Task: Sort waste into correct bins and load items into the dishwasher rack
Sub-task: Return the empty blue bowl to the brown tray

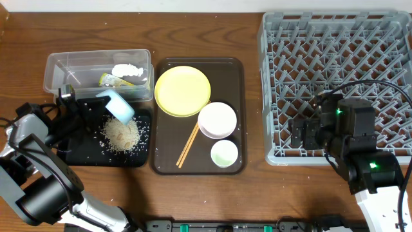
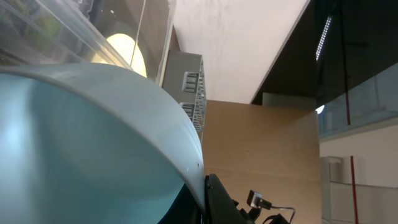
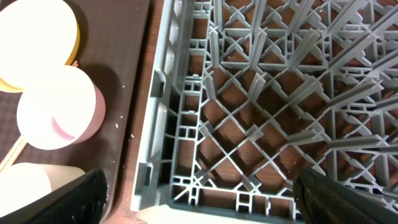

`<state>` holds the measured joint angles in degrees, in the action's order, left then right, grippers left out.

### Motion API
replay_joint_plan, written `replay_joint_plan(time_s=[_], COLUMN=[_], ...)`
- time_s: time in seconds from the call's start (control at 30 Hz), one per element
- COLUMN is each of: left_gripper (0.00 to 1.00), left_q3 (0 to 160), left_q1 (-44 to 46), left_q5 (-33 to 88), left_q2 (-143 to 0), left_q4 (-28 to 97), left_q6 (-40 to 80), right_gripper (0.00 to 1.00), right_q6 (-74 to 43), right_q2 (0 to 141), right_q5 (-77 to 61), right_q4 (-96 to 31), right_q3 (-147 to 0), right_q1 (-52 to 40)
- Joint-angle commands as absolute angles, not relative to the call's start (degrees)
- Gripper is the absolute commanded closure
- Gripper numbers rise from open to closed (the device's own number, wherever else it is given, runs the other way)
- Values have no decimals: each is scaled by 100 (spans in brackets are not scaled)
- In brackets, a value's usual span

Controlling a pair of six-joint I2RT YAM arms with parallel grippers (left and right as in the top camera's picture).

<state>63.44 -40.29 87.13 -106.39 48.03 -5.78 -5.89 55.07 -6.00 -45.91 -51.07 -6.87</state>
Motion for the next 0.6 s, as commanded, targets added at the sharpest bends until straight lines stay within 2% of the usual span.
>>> replay_joint_plan(time_s=[0.0,0.13,0.27,0.4,0.57], left_gripper=[94,94,94,94,94], left_q3=[6366,6366,6366,6366,6364], left_q1=[-3999,-3664,-2956,-1894,-392], left_q5=[8759,7944,6641,5035,3065], left_q2=[-10405,-9848,-9021,-8392,-8298], left_q4=[4984,5162,5223,5157,5179], left_q6=[-705,-788,-646,-331,62], right_gripper=[6,6,5,6,5], right_q6=[-635,-635,-635,-635,-637], right_q2=[5476,5476,5476,5476,5476], right_q5=[-622,-620,-580,-580,-580], right_q4=[-4604,-4600,-4587,-4587,-4589], right_q3=[-5249,-5249,-5249,-5249,-5249], right_q1=[-639,-639,-639,-639,-639])
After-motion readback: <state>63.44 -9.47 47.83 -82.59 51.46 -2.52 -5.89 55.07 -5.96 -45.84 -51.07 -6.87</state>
